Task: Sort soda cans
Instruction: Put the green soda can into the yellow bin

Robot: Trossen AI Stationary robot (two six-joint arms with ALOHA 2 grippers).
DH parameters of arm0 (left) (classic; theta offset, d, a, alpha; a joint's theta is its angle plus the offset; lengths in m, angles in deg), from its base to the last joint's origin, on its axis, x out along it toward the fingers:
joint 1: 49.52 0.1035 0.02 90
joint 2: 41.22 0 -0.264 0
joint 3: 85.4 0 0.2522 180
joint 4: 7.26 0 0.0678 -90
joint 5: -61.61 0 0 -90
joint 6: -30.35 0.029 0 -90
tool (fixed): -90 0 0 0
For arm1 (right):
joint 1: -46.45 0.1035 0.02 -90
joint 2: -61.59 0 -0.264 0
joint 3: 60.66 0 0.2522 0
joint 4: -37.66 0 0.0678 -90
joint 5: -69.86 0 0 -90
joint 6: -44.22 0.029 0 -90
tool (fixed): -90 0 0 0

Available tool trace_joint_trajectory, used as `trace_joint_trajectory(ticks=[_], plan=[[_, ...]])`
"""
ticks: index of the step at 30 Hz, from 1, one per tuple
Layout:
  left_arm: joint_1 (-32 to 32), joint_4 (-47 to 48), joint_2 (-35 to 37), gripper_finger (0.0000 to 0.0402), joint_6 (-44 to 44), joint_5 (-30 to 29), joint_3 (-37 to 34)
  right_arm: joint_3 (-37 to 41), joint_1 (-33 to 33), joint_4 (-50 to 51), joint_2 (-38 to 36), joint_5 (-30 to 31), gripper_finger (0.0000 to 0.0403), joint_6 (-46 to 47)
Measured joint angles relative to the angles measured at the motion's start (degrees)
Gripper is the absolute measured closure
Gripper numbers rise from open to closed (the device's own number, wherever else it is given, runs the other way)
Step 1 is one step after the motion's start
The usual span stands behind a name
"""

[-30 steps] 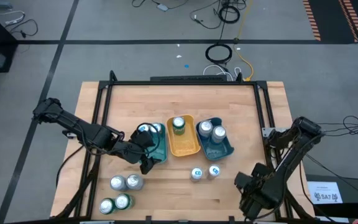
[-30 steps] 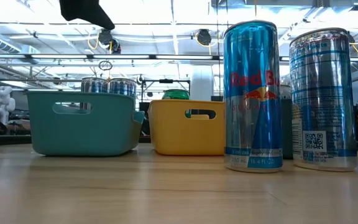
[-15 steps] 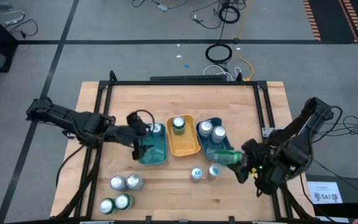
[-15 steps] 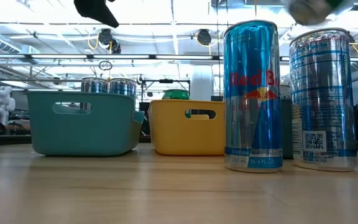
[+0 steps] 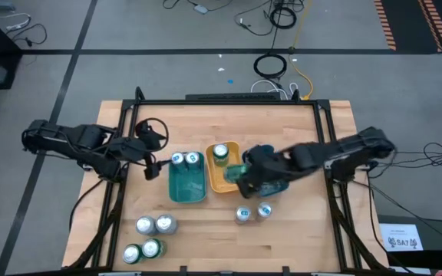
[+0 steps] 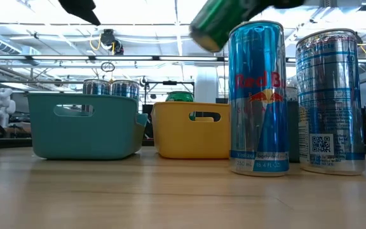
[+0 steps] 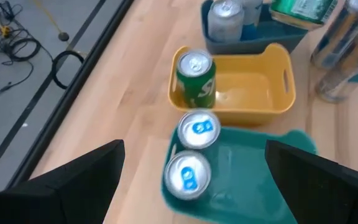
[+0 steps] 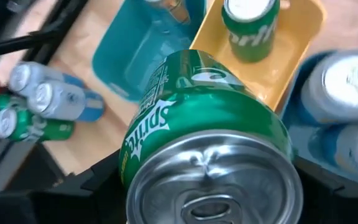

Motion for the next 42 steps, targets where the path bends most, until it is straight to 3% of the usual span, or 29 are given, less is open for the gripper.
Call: trace_joint_trajectory(ticks=[9,14,20,32,42], plan=[[0.0,5.9,0.4,0.0006,0.1,0.0,0.0,-29.8,-8.1,22.5,21.5,-6.5,0.0117,-5.2],[0.0,6.6,0.4,0.0006,0.1,0.0,0.0,-38.6,-11.4,27.9,30.1,-10.5,0.0117,-6.8],[0.0,6.9,0.4,0.0006,0.0,0.1,0.0,-39.0,-14.1,28.6,36.3,-16.0,0.0117,-9.2],[0.0,9.9,0.4,0.0006,0.0,0.3,0.0,-36.0,-18.6,30.4,39.4,-14.8,0.0117,-14.3],[0.0,9.9,0.4,0.0006,0.6,0.3,0.0,-31.9,-20.7,24.3,39.3,-15.2,0.0107,-17.6]])
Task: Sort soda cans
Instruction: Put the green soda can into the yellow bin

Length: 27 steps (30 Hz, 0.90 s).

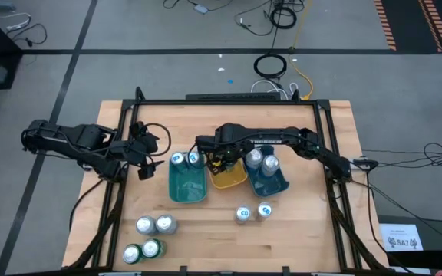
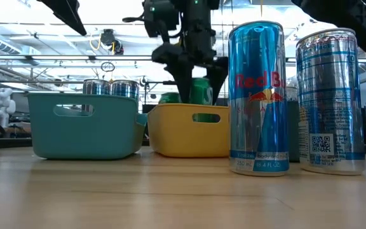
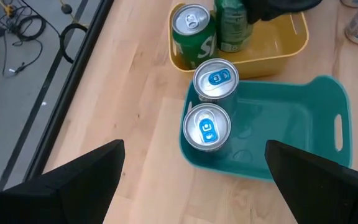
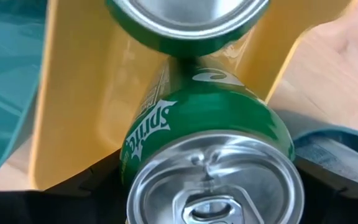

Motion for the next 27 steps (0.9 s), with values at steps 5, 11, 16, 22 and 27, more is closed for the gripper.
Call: trace_joint_trajectory(ticks=[5,11,16,22,27], plan=[[0.0,-0.1,0.0,0.0006,0.7,0.0,0.0,3.0,-0.1,-2.2,0.0,0.0,0.0085,0.0],[0.0,-0.2,0.0,0.0006,0.7,0.0,0.0,3.3,0.0,-2.1,0.0,0.0,0.0074,0.3],[0.0,-0.2,0.0,0.0006,0.5,0.0,0.0,3.3,0.0,-1.7,-0.5,-0.2,0.0076,0.4],[0.0,-0.3,0.0,0.0006,0.0,0.2,0.0,3.4,0.0,-1.1,-3.8,2.1,0.0076,0.4],[0.0,-0.3,0.0,0.0006,-1.1,0.3,0.0,3.4,0.2,-1.1,-9.3,2.8,0.0076,2.7]])
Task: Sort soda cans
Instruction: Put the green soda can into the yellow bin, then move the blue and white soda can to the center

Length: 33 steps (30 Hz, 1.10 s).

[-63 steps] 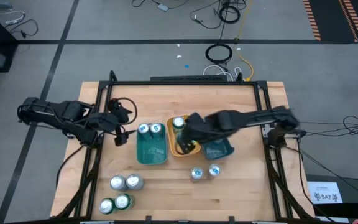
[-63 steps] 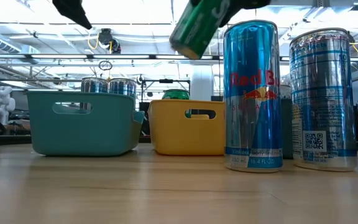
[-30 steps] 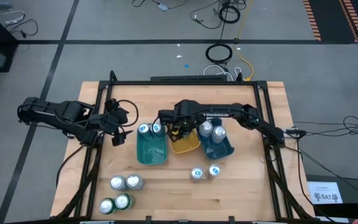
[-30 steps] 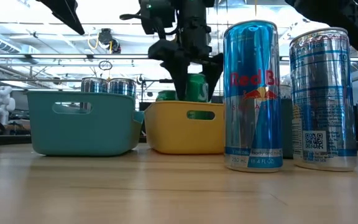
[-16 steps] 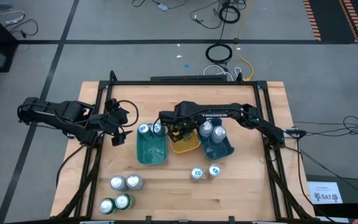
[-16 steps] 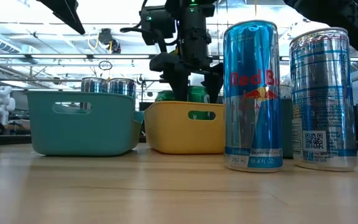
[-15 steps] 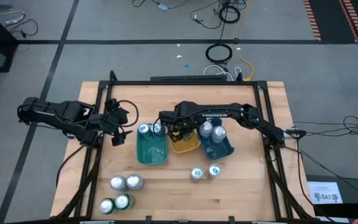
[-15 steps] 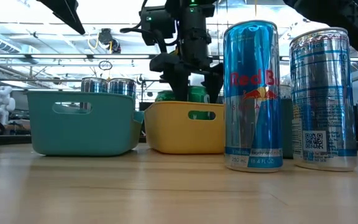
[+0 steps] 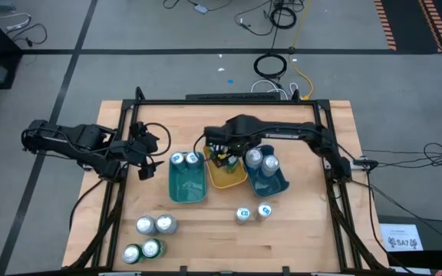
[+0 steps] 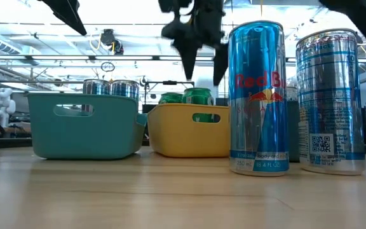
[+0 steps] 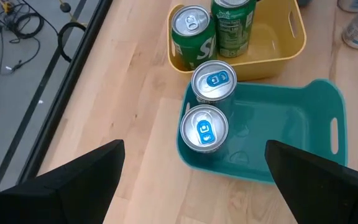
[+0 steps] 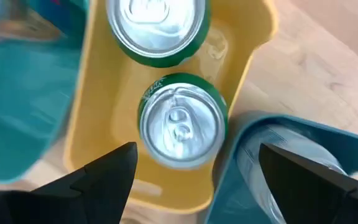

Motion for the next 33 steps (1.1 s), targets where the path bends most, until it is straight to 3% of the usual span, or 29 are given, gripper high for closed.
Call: trace_joint_trajectory(ticks=[4,12,17,24,30,33], plan=[[0.0,0.0,0.0,0.0006,-1.6,0.1,0.0,0.0,1.8,-0.3,-5.0,2.0,0.0076,0.8],[0.0,-0.1,0.0,0.0006,-6.2,0.1,0.0,0.0,10.8,0.0,-15.0,16.9,0.0076,-0.3],[0.0,-0.3,0.0,0.0006,-12.9,0.2,0.0,0.0,18.2,5.8,-19.2,28.0,0.0076,7.7],[0.0,-1.0,0.0,0.0006,-19.3,2.9,0.0,0.4,30.7,7.4,-19.8,32.5,0.0076,6.5],[0.0,-2.6,0.0,0.0006,-25.8,3.2,0.0,9.5,42.1,6.0,-21.7,34.4,0.0076,13.1],[0.0,-3.3,0.0,0.0006,-28.2,3.2,0.0,18.9,47.2,-1.6,-25.5,35.3,0.0076,16.7]])
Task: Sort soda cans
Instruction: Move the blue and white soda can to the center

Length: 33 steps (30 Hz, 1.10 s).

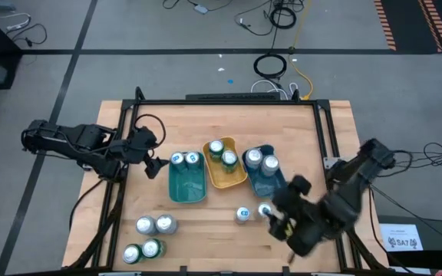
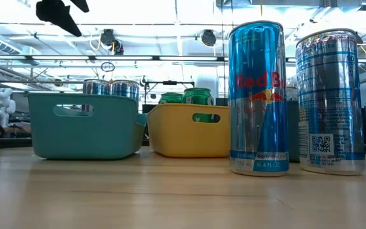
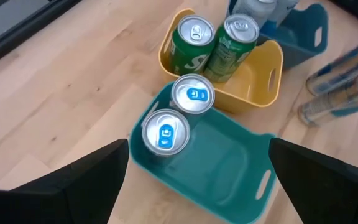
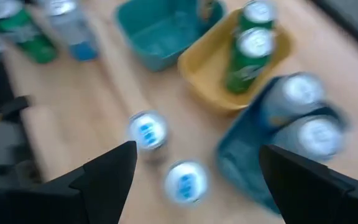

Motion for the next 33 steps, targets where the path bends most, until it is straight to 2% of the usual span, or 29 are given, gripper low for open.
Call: trace_joint_trajectory(ticks=[4,7,9,11,13,16,22,25,29,33], plan=[[0.0,-0.2,0.0,0.0006,-0.2,0.0,0.0,15.6,5.9,-17.5,-7.5,5.1,0.0076,-0.7],[0.0,-0.1,0.0,0.0006,-3.1,0.0,0.0,27.2,9.0,-31.5,-14.2,9.4,0.0076,-6.8],[-0.1,-0.1,0.0,0.0006,-4.8,0.5,0.0,34.4,10.1,-38.8,-17.9,8.0,0.0076,-11.5],[-0.6,-0.1,-0.1,0.0006,-7.3,1.7,0.0,40.4,10.6,-42.1,-20.8,3.3,0.0076,-13.9],[-1.8,-0.1,-0.5,0.0006,-10.4,2.2,0.0,45.1,10.6,-44.0,-23.3,-0.7,0.0076,-11.6],[-4.4,-0.1,-1.6,0.0006,-15.7,2.3,0.0,50.9,10.9,-46.5,-25.6,-1.3,0.0076,-4.3],[-9.3,1.4,-4.9,0.0006,-26.5,3.2,0.0,58.0,12.1,-50.8,-26.1,-1.3,0.0076,1.0],[-11.6,7.0,-5.9,0.0006,-33.9,3.3,0.7,58.8,12.9,-50.9,-25.9,-1.3,0.0076,1.9],[-15.3,16.3,-6.3,0.0006,-43.6,1.6,4.9,58.9,14.3,-50.9,-25.9,-1.3,0.0076,0.9],[-19.5,18.2,-8.0,0.0006,-48.3,-1.6,9.7,58.9,15.8,-50.6,-25.9,-1.3,0.0076,0.2]])
